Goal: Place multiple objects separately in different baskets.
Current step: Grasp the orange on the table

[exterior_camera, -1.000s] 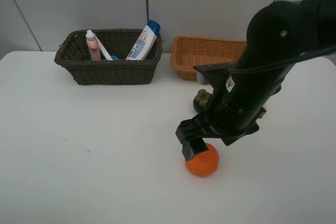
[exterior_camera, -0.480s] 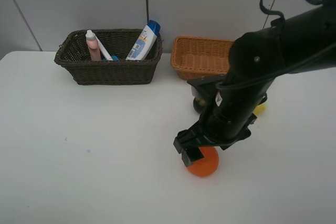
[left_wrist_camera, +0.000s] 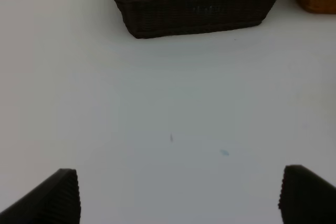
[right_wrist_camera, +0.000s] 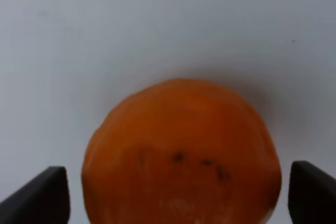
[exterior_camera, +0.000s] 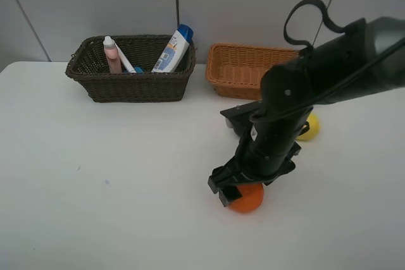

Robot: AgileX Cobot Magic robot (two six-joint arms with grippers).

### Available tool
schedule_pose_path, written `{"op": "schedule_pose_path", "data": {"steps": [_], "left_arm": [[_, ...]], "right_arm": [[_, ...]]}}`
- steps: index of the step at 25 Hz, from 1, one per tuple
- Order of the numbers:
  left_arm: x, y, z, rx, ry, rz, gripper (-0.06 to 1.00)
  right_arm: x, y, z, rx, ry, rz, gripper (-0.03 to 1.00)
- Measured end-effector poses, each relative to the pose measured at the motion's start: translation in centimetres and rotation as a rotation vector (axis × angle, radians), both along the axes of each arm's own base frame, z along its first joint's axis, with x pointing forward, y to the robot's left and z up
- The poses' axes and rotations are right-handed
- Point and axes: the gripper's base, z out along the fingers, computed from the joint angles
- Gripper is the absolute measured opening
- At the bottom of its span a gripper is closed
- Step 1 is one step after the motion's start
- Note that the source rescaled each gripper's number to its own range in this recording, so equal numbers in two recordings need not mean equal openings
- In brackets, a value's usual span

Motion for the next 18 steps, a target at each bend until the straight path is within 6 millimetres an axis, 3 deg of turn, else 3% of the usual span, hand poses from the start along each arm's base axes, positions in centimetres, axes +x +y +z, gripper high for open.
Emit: {"op": "schedule_pose_path", "data": {"steps": [8,14,16,18], "left_arm": [[0.0,0.0,0.0,0.000,0.000,0.000,0.99],[0.0,0.0,0.0,0.000,0.000,0.000,0.99],[0.0,0.0,0.0,0.000,0.000,0.000,0.99],[0.0,0.0,0.0,0.000,0.000,0.000,0.99]], "right_arm": [[0.3,0.3,-2.1,-0.012,0.013,0.008,0.97],[0.2,0.4,-2.2,0.004,0.026,0.017,0.97],[0.2,0.4,-2.2,0.003,0.027,0.018,0.91],[0.1,0.4,-2.2,-0.002,0.034,0.020,0.75]]}}
